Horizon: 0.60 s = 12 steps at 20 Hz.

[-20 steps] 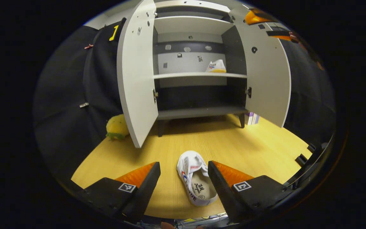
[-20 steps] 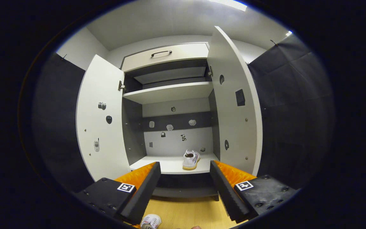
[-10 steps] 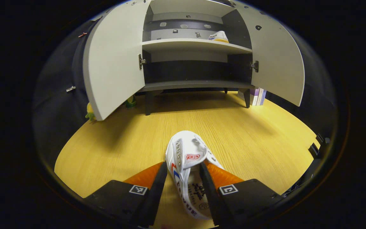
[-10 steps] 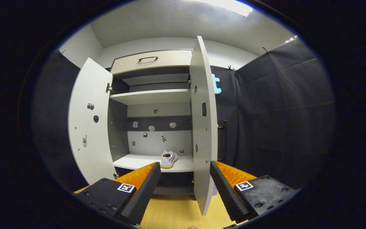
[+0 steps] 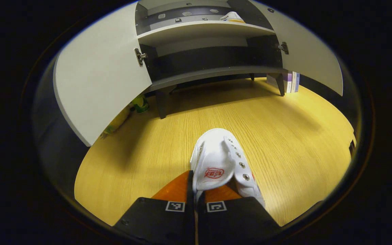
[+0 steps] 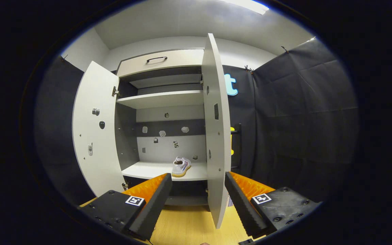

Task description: Grab one shoe with the right hand and put it into the shoe cabinet, grab the other shoe with the left hand and put it into the shoe cabinet; then close the right door with the right hand and the left door with the left hand.

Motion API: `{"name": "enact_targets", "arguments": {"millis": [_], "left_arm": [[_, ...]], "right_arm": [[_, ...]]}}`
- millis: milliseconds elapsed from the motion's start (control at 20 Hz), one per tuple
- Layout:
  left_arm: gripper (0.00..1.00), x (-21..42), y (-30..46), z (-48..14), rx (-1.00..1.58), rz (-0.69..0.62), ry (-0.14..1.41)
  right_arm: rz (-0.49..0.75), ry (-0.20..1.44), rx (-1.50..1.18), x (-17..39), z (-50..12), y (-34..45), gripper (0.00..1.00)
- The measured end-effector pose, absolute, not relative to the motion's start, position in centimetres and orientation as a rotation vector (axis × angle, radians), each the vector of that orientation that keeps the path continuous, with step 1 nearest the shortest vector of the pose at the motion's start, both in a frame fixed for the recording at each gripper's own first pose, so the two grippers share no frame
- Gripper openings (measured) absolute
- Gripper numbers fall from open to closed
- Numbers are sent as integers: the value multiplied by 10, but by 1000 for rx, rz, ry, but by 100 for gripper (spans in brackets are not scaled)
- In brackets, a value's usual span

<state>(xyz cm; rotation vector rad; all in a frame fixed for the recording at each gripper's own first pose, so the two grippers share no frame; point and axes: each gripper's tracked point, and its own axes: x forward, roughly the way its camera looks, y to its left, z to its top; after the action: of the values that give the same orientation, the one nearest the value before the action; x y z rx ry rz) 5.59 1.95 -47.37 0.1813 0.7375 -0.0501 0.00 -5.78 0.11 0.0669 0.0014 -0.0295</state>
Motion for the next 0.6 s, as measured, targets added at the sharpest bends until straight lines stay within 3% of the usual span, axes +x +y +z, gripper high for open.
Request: {"name": "enact_targets", "arguments": {"millis": [200, 600], "left_arm": [[6, 58, 14, -444, 120, -64, 792], [5, 75, -17, -275, -43, -51, 613]], "right_arm": [[-1, 13, 66, 0, -2, -55, 99], [17, 36, 60, -2, -16, -62, 99]]}}
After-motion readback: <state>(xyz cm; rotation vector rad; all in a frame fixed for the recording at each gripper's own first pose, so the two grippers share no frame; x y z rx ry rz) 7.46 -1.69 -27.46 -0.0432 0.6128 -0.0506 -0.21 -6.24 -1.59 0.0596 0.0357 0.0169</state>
